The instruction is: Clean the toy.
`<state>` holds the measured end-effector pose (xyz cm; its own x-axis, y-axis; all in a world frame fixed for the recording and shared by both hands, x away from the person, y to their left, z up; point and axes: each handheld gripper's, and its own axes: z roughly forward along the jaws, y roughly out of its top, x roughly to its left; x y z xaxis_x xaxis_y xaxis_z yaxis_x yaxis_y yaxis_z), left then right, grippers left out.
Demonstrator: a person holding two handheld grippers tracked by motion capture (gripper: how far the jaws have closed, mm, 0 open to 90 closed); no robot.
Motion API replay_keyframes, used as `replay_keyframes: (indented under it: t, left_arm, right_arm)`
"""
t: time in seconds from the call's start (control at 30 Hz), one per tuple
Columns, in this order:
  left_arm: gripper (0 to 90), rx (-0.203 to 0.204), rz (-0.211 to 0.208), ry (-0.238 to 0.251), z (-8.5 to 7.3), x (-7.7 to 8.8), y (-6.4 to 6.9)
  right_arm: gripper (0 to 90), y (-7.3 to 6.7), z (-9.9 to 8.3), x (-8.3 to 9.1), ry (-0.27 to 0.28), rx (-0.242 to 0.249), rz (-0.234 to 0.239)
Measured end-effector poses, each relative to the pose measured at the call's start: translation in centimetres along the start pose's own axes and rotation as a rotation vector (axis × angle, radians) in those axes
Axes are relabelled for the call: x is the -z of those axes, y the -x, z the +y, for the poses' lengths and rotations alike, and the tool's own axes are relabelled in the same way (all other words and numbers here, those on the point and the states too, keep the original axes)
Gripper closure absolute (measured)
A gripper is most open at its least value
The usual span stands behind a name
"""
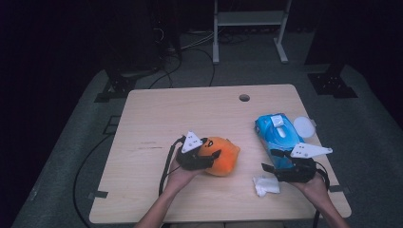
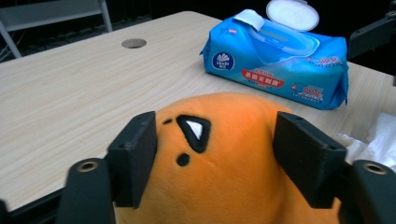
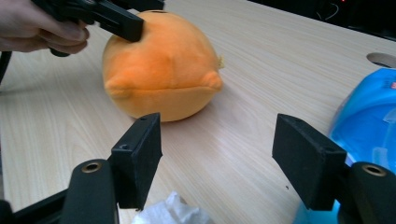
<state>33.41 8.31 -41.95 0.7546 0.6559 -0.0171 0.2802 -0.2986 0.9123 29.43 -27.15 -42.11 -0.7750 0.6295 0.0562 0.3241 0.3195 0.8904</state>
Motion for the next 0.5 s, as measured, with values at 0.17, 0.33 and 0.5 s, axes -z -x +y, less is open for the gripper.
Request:
replay_keyframes:
  t: [0.17, 0.33, 0.5]
  left_arm:
    - [22.1, 0.001, 0.005, -0.022, -0.2, 0.6, -0.4]
    - [17.3, 0.025, 0.012, -0.016, -0.5, 1.6, -0.8]
    - [15.9, 0.032, 0.016, -0.017, -1.0, 2.6, -1.2]
  right_arm:
    - [31.4, 0.2, -0.1, 0.2, -0.005, -0.003, -0.01]
    - [30.9, 0.3, -0.2, 0.4, -0.016, -0.007, -0.02]
    - [30.9, 0.2, -0.3, 0.7, -0.02, -0.003, -0.026]
